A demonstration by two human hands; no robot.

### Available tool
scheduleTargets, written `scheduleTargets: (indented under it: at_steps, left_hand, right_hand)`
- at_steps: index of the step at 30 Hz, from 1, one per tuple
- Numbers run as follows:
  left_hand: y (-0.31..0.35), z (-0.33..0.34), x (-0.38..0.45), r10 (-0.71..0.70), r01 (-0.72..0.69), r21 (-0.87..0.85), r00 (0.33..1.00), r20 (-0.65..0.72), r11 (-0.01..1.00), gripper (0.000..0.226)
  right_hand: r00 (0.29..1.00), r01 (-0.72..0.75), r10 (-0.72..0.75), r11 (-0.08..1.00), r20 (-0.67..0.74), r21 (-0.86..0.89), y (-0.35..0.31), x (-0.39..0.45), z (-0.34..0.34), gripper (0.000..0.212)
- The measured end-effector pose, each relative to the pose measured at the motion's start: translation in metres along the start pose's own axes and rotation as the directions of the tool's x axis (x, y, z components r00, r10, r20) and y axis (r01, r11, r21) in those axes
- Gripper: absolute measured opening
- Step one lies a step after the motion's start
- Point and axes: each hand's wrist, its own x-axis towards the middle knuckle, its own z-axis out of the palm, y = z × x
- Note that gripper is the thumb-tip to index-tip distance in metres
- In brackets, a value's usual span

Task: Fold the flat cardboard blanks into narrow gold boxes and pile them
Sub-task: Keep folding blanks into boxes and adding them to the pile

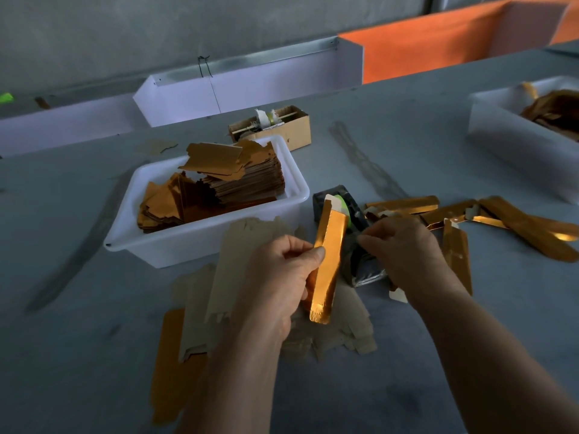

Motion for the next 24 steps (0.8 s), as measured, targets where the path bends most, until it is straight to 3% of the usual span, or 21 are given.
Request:
scheduleTargets:
  at_steps: [4,12,18,24]
  left_hand:
    - [0.000,-0.002,0.000,-0.025,0.025,-0.033,1.000,0.011,0.999,0.012]
    - [0.001,-0.003,0.001,-0.021,0.026,-0.096,0.999,0.050,0.995,0.012]
    - [0.012,-0.001,0.004,0.030,0.015,-0.214,0.978,0.207,0.977,0.011]
    - [0.015,0.019,0.012,0.023,0.074,-0.290,0.948,0.318,0.954,0.013]
  right_hand:
    - [0.997,-0.072,0.081,0.941,-0.014,0.330,0.000,-0.010,0.001,0.015]
    - [0.985,-0.009,0.031,0.991,-0.167,0.132,0.014,-0.026,0.005,0.022]
    - [0.973,0.015,-0.005,0.999,-0.232,0.043,0.021,-0.029,0.013,0.024]
    - [0.962,0.059,-0.055,0.998,-0.266,0.009,0.027,-0.030,0.017,0.013]
